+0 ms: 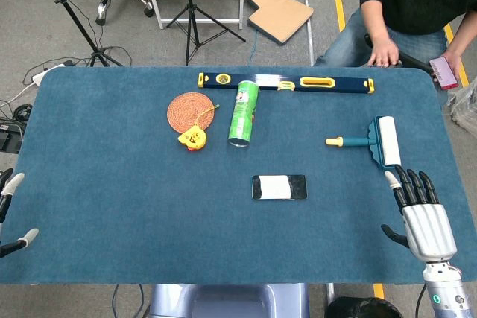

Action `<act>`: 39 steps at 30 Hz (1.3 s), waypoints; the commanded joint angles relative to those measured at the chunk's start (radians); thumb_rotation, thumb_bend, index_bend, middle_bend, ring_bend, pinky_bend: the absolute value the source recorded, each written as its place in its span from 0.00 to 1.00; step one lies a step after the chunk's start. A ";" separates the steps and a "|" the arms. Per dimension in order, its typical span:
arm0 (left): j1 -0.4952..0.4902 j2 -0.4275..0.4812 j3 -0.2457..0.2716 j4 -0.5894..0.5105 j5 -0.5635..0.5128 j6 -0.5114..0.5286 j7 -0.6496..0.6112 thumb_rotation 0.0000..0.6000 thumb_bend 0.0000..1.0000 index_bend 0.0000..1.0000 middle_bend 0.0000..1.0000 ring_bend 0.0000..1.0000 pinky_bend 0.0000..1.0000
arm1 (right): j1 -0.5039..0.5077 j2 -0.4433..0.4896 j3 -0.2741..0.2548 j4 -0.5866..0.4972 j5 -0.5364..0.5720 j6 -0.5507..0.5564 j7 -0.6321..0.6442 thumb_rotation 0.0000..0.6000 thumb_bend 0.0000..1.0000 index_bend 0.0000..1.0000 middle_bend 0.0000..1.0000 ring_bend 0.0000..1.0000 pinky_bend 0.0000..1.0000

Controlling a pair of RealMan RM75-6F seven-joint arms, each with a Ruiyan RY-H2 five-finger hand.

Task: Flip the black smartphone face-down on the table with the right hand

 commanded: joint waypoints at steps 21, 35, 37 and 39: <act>-0.044 -0.035 -0.048 0.009 -0.130 -0.093 0.073 1.00 0.00 0.00 0.00 0.00 0.00 | 0.295 -0.221 0.052 0.187 0.061 -0.433 0.132 1.00 0.08 0.09 0.00 0.00 0.00; -0.083 -0.102 -0.068 0.048 -0.218 -0.161 0.187 1.00 0.00 0.00 0.00 0.00 0.00 | 0.510 -0.443 0.076 0.436 0.076 -0.626 0.169 1.00 0.17 0.18 0.14 0.02 0.09; -0.085 -0.105 -0.071 0.049 -0.227 -0.162 0.192 1.00 0.00 0.00 0.00 0.00 0.00 | 0.523 -0.466 0.072 0.459 0.064 -0.618 0.168 1.00 0.18 0.19 0.15 0.03 0.09; -0.088 -0.108 -0.073 0.052 -0.237 -0.168 0.197 1.00 0.00 0.00 0.00 0.00 0.00 | 0.533 -0.489 0.063 0.478 0.058 -0.615 0.166 1.00 0.19 0.19 0.15 0.03 0.09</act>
